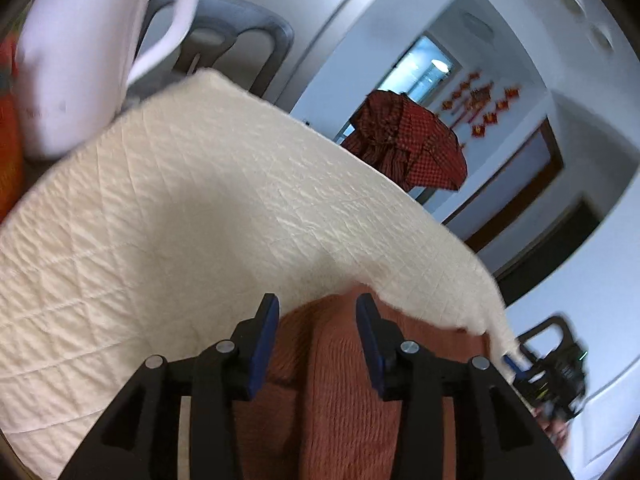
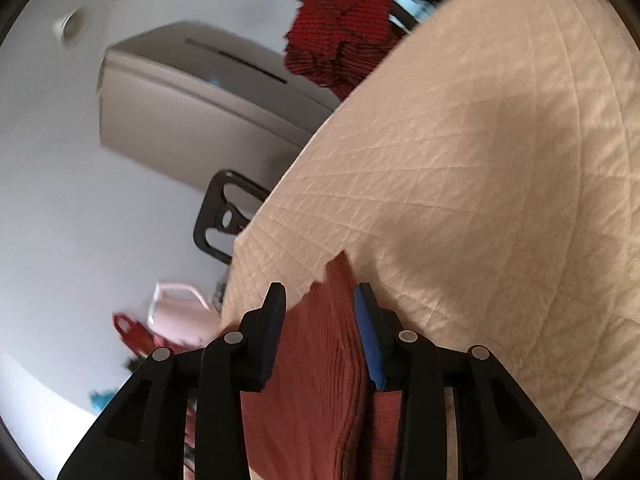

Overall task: Fold small clothes
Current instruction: 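Lift and fold the sweater over with both grippers, then open the left gripper, then lay the folded sweater flat and open both grippers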

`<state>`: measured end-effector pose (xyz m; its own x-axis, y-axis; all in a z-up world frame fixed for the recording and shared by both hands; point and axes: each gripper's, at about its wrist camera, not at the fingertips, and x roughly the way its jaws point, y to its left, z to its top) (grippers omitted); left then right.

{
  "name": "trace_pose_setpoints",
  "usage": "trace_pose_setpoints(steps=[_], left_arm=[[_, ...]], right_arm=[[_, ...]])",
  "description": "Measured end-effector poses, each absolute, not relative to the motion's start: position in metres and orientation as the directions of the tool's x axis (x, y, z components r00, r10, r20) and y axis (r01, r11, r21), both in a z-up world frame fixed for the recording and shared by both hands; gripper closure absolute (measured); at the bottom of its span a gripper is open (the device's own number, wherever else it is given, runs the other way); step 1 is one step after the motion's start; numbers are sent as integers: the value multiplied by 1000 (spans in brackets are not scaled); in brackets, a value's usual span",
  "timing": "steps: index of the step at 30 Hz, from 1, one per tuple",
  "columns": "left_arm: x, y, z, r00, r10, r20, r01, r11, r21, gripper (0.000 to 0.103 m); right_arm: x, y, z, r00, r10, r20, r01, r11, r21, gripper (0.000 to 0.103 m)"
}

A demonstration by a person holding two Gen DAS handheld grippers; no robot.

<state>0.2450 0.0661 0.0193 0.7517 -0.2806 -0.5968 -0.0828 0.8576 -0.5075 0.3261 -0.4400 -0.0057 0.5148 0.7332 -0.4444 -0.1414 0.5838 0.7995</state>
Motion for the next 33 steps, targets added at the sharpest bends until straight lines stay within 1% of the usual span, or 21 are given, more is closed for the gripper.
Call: trace_pose_setpoints(steps=[2,4,6,8,9,10,11,12,13,14,15,17,19,21,24,25,26,27,29,33], left_arm=[[234,53,24,747,-271,-607,-38,894,-447,60],[223,40,24,739,-283,-612,11,913,-408,60],[216,30,20,722,-295,-626,50,924,-378,60],[216,19,10,697,-256,-670,60,952,-301,60],[218,17,4,681,-230,-695,51,962,-269,60],[219,18,1,675,-222,-703,40,963,-265,60],[218,22,4,682,-228,-695,34,959,-281,60],[216,26,6,683,-203,-702,13,964,-266,60],[213,28,10,684,-177,-708,-4,969,-246,60],[207,28,12,686,-182,-704,2,969,-248,60],[202,26,16,688,-197,-698,18,967,-255,60],[188,13,23,696,-202,-689,56,972,-228,60],[174,-5,28,706,-214,-676,113,975,-191,60],[167,-16,27,705,-209,-678,146,978,-149,60],[166,-18,9,661,-146,-736,113,989,-94,60],[165,-13,4,651,-145,-745,106,989,-99,60],[160,-9,5,664,-168,-729,113,986,-125,60],[158,-6,7,662,-177,-728,109,984,-140,60],[155,-6,7,663,-175,-728,106,985,-139,60],[152,-8,5,670,-169,-723,104,985,-134,60]], right_arm=[[315,-430,3,508,723,-468,-200,628,752,66],[303,-420,7,495,697,-518,-250,686,684,67],[297,-411,4,473,673,-568,-282,727,626,76],[299,-407,-9,452,631,-630,-266,770,580,82],[302,-409,-15,455,609,-650,-253,788,561,93],[305,-415,-18,463,588,-663,-229,802,552,103],[305,-420,-19,469,589,-659,-212,799,563,103],[302,-423,-14,484,574,-661,-196,807,557,103],[296,-422,-6,503,544,-672,-205,830,519,103],[287,-418,3,520,519,-678,-229,850,474,100],[279,-413,10,526,516,-676,-256,854,453,98],[258,-400,21,518,536,-667,-324,844,427,98],[236,-383,24,512,525,-680,-376,848,373,96],[225,-372,20,510,502,-699,-391,859,331,96],[221,-384,2,493,465,-736,-349,880,323,96],[221,-394,-3,494,468,-733,-336,880,336,100],[219,-405,-4,496,495,-713,-328,867,374,100],[219,-409,-2,503,490,-712,-311,871,380,100],[215,-415,3,539,447,-714,-293,894,339,100],[211,-408,7,552,429,-716,-295,903,314,100]])
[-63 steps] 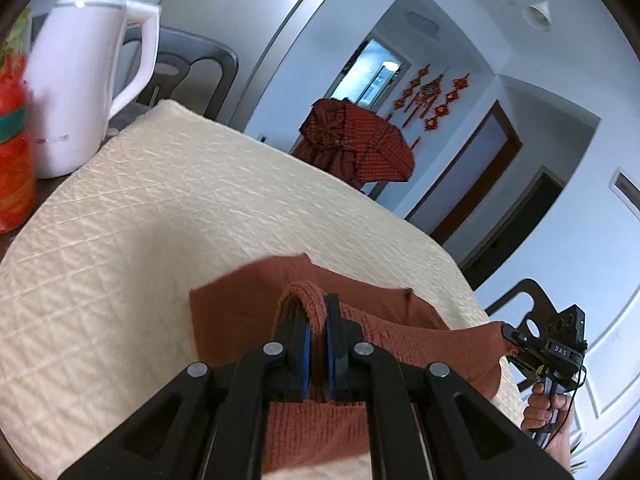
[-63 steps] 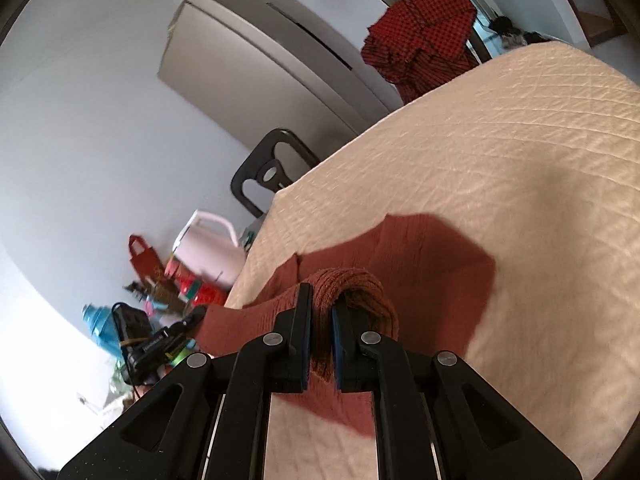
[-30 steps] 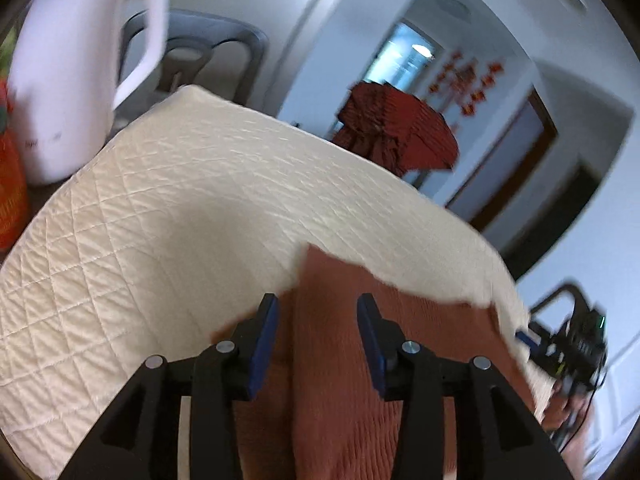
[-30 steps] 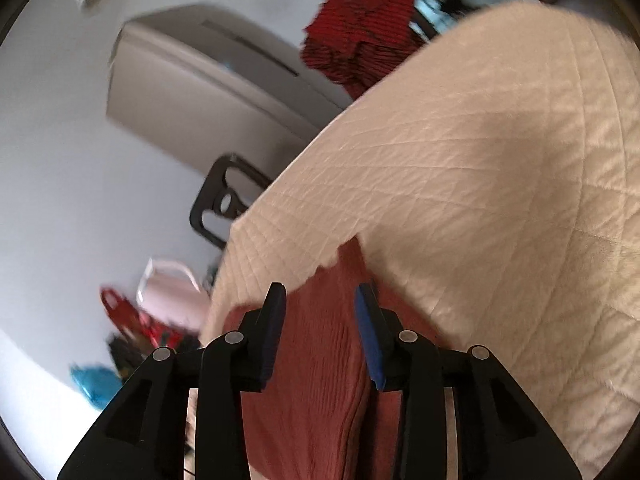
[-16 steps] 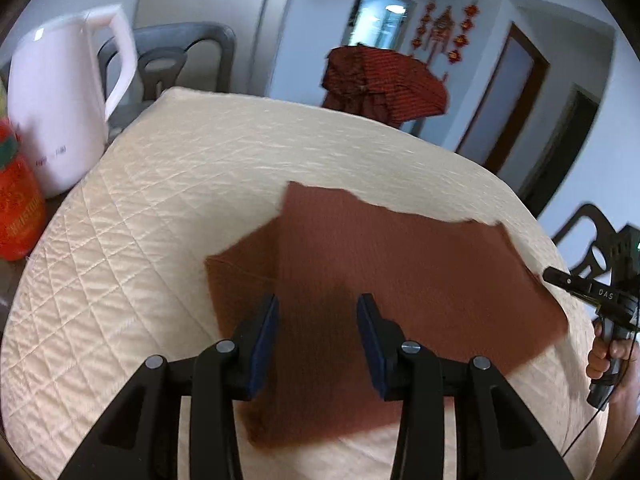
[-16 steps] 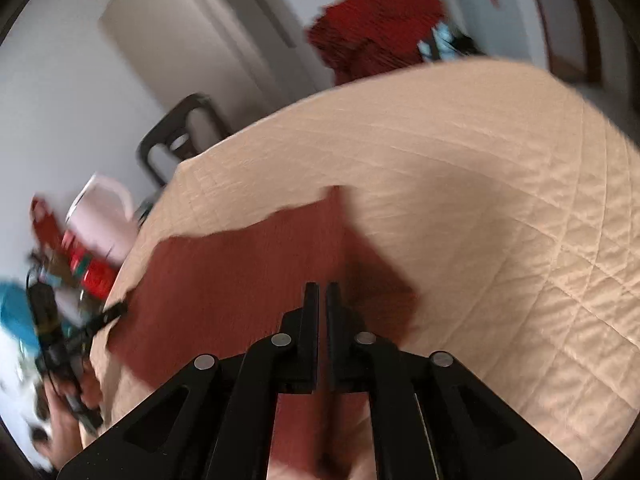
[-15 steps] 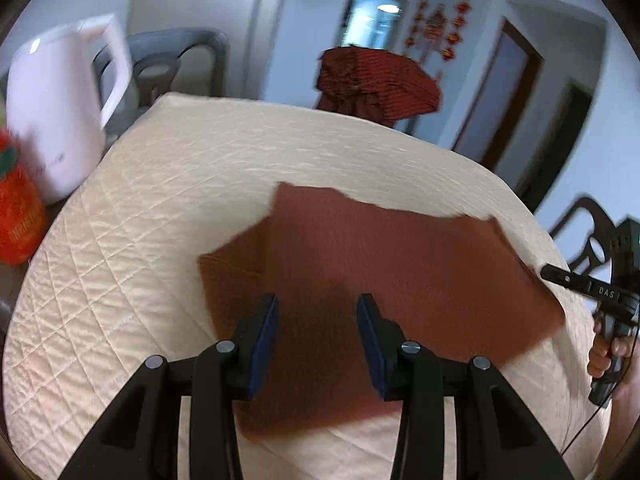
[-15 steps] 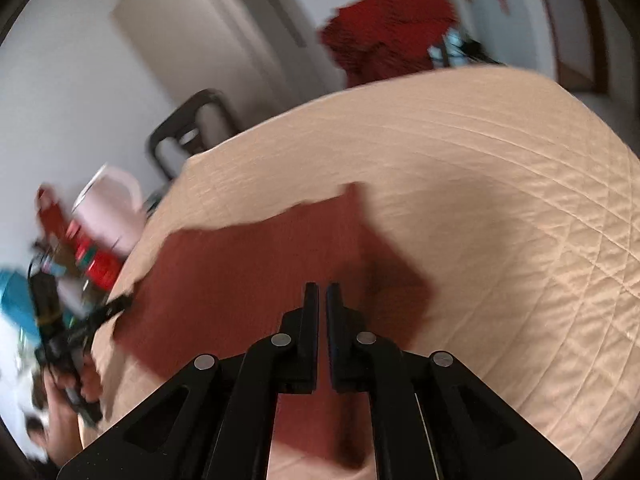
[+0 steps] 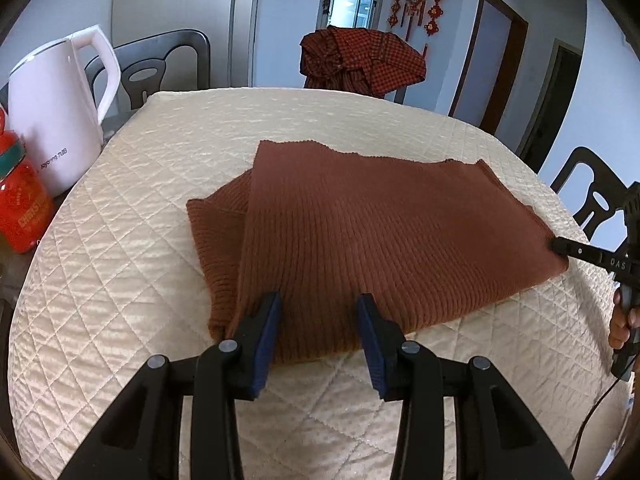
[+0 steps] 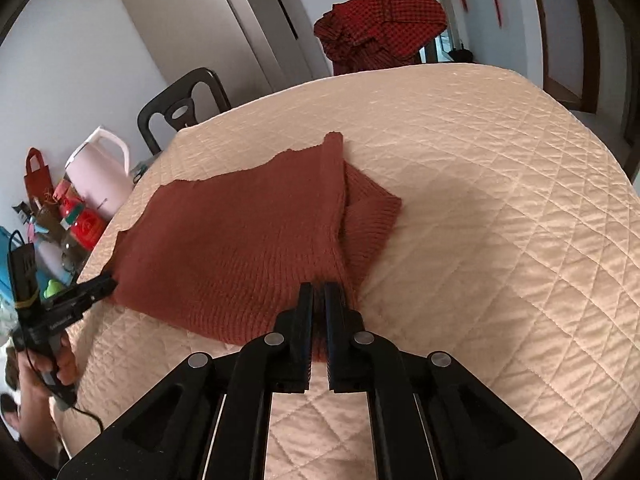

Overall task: Fold small clothes
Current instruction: 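Lay the folded sweater flat and open both grippers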

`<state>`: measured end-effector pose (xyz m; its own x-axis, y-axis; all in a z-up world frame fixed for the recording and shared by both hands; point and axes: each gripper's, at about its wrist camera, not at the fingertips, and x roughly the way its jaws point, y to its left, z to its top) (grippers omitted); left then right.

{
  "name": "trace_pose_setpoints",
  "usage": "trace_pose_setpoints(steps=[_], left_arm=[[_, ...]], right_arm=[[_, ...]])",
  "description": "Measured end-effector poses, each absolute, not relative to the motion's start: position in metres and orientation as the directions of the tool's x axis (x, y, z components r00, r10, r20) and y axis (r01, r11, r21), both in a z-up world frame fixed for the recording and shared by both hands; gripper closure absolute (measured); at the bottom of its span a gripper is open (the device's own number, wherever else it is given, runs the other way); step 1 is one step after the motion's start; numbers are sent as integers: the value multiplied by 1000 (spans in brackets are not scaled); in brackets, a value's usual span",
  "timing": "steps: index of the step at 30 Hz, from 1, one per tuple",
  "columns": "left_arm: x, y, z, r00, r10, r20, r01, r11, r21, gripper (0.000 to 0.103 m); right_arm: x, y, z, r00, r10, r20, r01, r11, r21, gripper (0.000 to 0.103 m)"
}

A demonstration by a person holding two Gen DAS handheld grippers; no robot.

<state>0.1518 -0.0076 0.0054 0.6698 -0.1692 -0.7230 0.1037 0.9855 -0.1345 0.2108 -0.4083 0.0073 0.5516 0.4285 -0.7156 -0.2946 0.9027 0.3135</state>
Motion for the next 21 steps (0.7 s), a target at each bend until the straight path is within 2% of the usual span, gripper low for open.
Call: trace_pose_setpoints(steps=[4,6,7,12,15,17,21], left_arm=[[150,0,4,666,-203,-717,98,978,-186,60],[146,-4,7,665,-178,-725,85,983,-163,60],[144,-9,10,666,-172,-725,84,984,-155,60],[146,-51,27,681,-209,-701,160,978,-136,60],[156,-77,21,657,-224,-720,202,972,-118,60],[163,-85,7,604,-228,-764,206,970,-127,60],[154,-90,5,607,-200,-769,204,975,-93,60]], right_arm=[[213,-406,3,547,416,-727,-283,909,308,100],[209,-405,9,551,411,-726,-276,911,306,100],[203,-400,16,561,421,-712,-298,906,301,97],[192,-343,25,504,509,-697,-436,847,303,97],[192,-317,16,462,525,-715,-483,825,294,97],[194,-306,0,416,505,-756,-505,820,269,97],[191,-316,-1,415,522,-745,-500,815,293,96]])
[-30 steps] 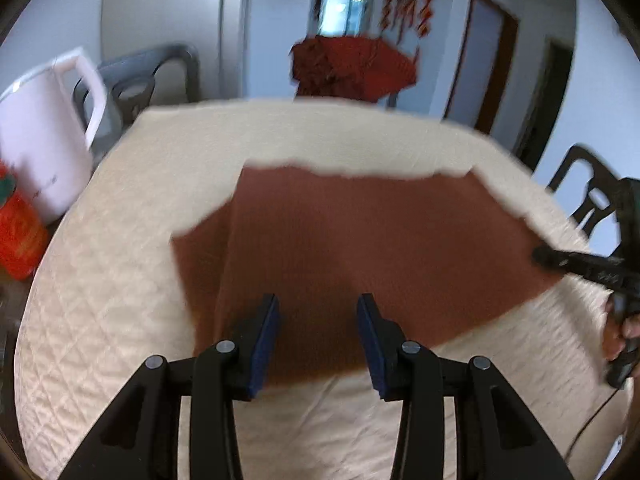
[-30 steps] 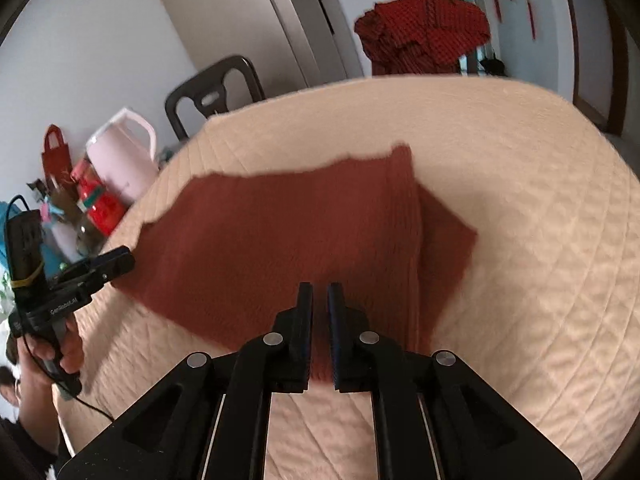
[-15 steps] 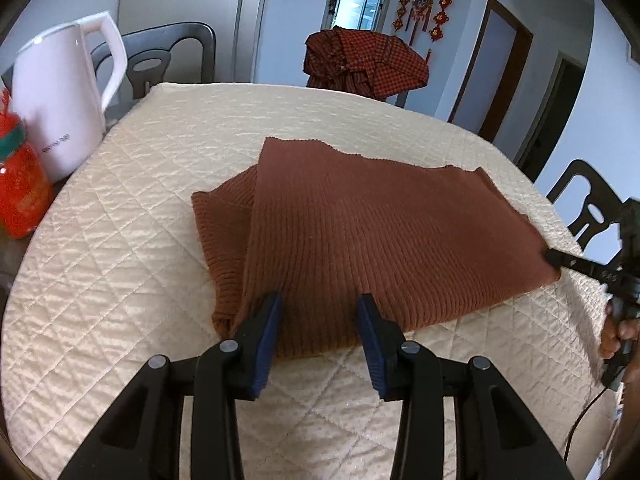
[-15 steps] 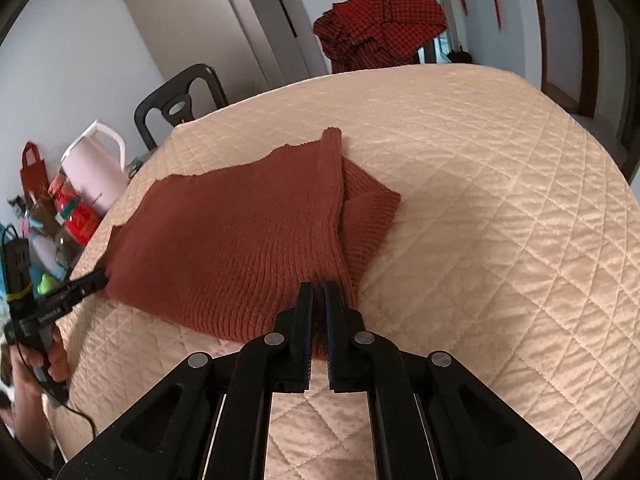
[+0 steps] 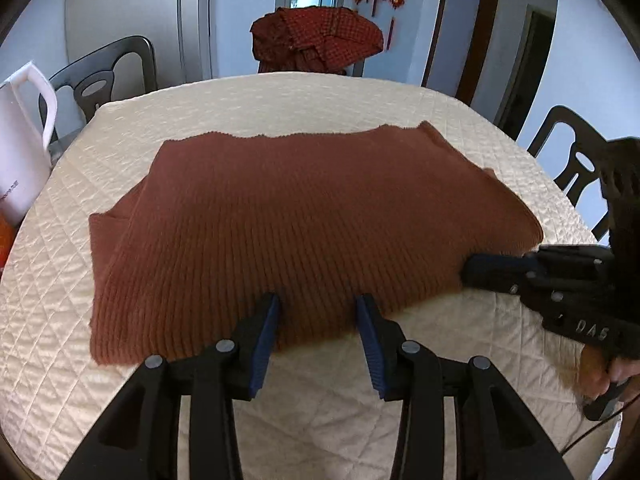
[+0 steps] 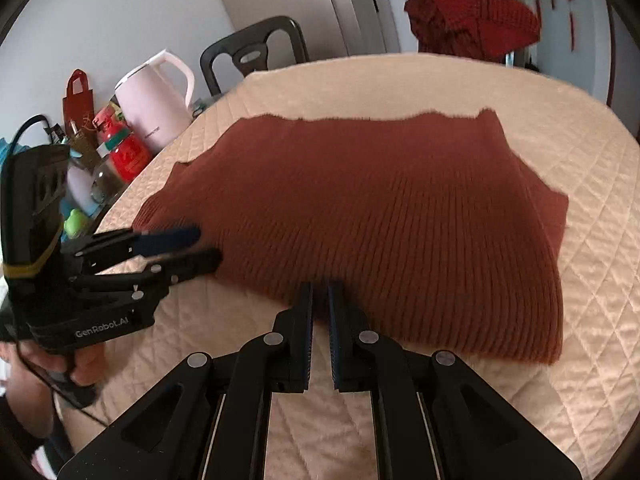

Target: Fold small clothes

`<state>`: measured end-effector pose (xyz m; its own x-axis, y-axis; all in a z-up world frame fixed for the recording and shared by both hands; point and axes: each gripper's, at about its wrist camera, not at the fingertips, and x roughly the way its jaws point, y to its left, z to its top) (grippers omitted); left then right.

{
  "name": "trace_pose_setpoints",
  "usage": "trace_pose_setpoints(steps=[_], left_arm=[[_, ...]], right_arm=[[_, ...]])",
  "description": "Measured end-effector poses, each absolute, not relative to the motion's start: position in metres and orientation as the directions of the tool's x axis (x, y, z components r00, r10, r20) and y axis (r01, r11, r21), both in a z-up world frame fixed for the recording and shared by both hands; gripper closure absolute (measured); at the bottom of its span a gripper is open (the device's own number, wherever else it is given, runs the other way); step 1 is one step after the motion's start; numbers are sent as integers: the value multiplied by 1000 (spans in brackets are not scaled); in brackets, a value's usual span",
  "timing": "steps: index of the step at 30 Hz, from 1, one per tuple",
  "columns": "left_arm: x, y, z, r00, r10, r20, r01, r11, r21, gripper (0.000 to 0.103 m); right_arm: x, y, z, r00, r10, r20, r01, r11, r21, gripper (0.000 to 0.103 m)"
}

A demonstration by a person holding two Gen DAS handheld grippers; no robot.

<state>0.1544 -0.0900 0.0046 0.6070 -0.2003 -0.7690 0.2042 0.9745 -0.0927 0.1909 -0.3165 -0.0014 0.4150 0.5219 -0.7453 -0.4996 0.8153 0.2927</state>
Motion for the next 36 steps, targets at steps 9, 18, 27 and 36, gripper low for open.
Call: trace_pose_setpoints(steps=[9,18,27,36], left_arm=[[166,-107,6,588,-290,-755,231,955,-187,60],[145,-86,15,668,-162,-726,155,985,-77,60],[137,-45,7,669,-98,-737,23,994,-111,60],[135,-28,6,672,-76,-737,-21,992,-122,60]], right_arm=[[196,-305,-3,415,526,-742,-504,812,293,96],[191,-360,9,517,482,-707,-404,866,295,95],[193,-386,4,528,491,-693,-332,870,363,94],[199,-399,-1,533,486,-693,-278,874,398,94]])
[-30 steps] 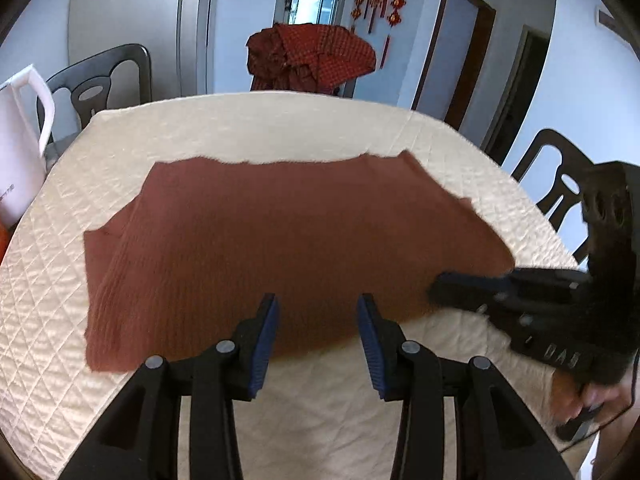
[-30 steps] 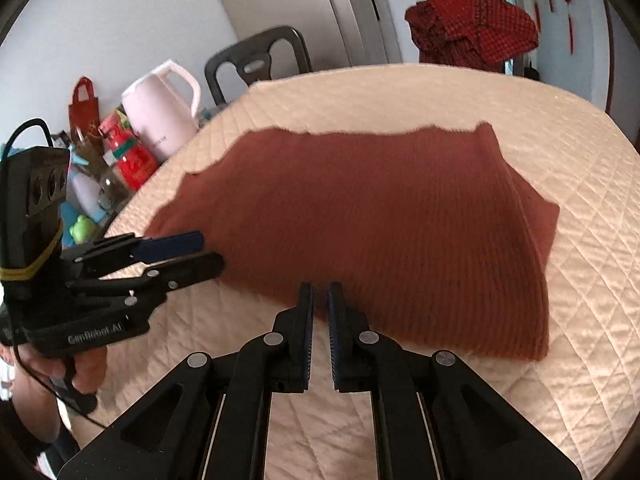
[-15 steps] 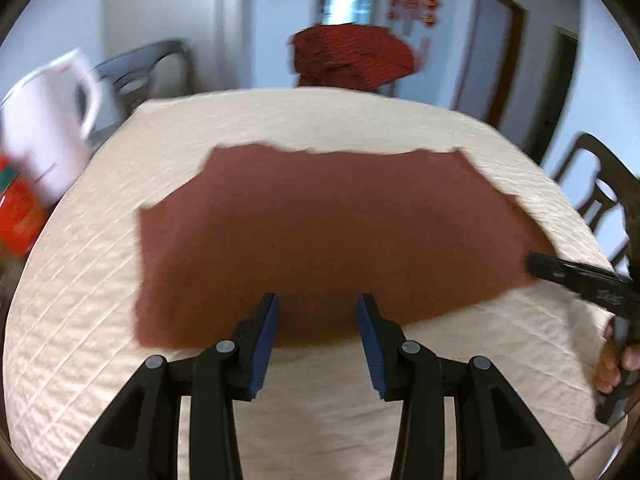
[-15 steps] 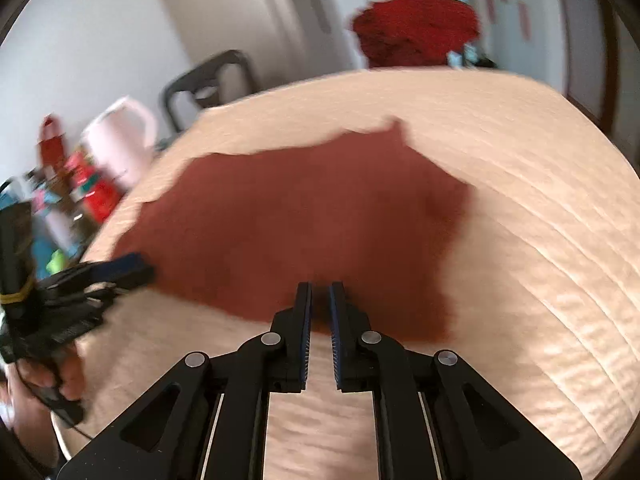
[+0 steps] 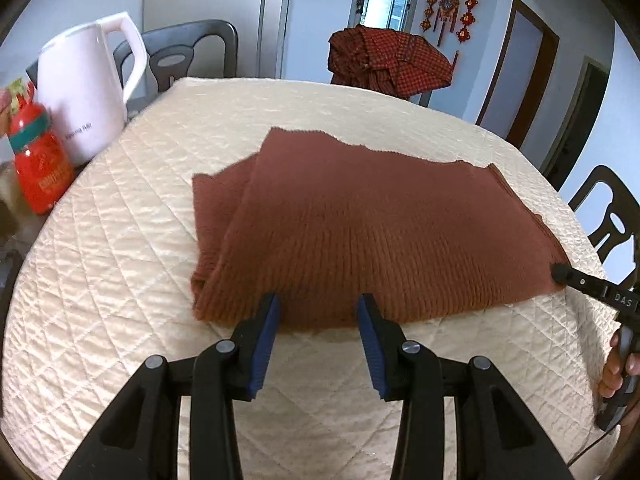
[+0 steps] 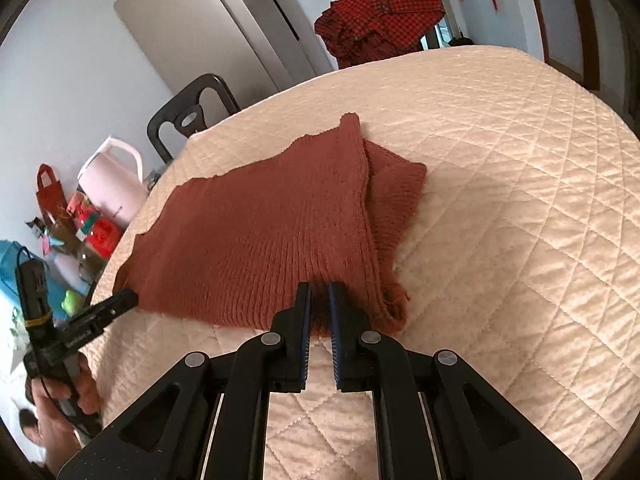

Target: Fold small clothes

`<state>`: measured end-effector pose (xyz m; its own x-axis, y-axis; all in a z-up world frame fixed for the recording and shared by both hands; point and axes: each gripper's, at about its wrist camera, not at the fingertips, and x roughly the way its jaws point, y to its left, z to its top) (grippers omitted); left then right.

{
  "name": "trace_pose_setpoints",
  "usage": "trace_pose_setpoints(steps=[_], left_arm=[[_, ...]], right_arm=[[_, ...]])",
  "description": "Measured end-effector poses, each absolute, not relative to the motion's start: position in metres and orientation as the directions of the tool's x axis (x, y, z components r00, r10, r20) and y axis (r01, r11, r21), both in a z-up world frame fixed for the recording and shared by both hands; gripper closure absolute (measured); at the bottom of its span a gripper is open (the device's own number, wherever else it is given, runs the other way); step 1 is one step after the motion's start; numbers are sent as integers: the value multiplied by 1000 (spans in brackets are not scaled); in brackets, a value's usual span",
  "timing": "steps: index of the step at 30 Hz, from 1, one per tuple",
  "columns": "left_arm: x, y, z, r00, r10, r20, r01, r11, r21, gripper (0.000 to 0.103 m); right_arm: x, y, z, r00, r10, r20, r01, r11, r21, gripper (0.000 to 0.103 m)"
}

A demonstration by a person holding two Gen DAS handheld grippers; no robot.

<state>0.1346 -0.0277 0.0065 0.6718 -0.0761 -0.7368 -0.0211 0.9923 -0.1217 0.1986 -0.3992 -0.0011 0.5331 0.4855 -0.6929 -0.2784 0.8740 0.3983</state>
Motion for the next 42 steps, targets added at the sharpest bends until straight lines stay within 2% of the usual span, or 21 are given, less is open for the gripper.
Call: trace_pose_setpoints(steps=[5,9,18,22,26,29,42], left_arm=[[142,-20,3,669,-56,-741,-45,992,-116,60],[143,-15,-1,665,-79,-743,-49,988,-148,60],[136,-2,7,671,-123,-731,-43,978,-204,60],[146,10,19,706,-75,-704,-83,979,-187,59],[168,23,4,676,-41,-736,-128,977,-172,57],[170,32,-6,663,-77,-745,-131,967,-217,53],[150,18,5,670,-13,-743,-139,980,-142,46]], right_arm=[[202,-401,2,556,467,-687,-264,883,387,94],[205,-407,-5,548,485,-682,-250,873,419,94],[200,-408,9,569,455,-685,-254,889,380,94],[207,-401,14,579,452,-678,-268,891,366,94],[222,-399,3,564,417,-712,-240,909,342,94],[224,-404,0,561,431,-707,-237,902,362,94],[201,-387,18,573,437,-693,-304,899,315,94]])
